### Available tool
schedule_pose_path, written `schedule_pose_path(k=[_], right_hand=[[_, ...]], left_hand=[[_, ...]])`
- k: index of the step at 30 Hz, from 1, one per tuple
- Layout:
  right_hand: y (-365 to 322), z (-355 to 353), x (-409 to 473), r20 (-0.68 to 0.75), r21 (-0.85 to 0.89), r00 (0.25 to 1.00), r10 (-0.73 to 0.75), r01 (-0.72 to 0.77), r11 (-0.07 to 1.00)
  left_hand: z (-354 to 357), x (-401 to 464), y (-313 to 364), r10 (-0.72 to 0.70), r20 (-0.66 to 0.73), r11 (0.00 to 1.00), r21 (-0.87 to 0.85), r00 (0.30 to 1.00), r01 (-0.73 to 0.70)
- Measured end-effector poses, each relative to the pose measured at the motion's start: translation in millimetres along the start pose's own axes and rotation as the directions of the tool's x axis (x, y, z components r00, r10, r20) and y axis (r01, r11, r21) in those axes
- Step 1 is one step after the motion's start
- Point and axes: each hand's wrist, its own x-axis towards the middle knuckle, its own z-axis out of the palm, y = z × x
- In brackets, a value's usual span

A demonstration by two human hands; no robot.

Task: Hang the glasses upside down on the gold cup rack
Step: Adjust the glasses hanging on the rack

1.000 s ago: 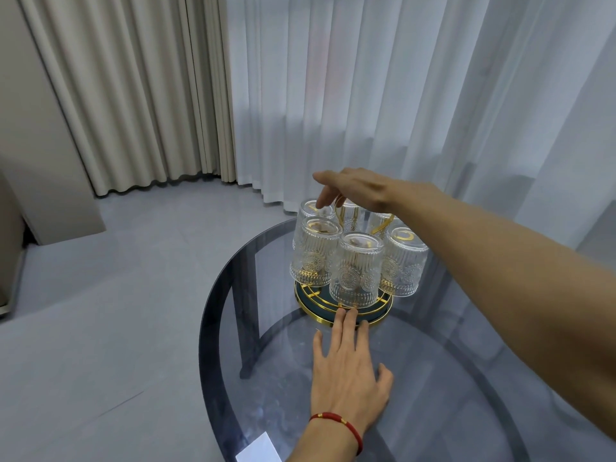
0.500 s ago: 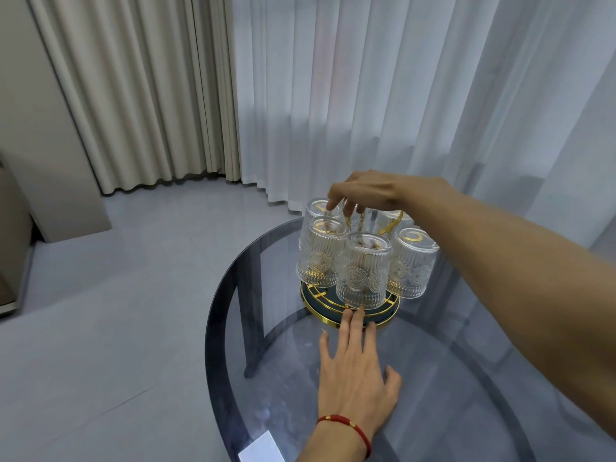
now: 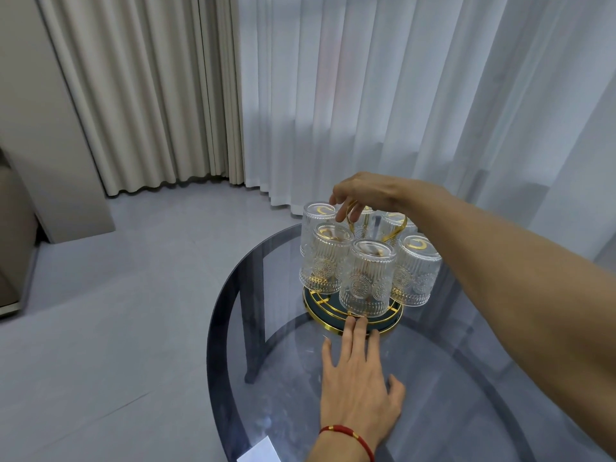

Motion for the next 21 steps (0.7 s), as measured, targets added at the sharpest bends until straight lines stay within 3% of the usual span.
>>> schedule_pose_path(k=[21], right_hand=[[2.0, 5.1, -6.5, -0.064, 0.046, 0.998, -0.014, 0.017, 0.999]], left_hand=[[0.6, 1.5, -1.4, -0.005, 0.014, 1.000, -0.004, 1.000, 0.005]])
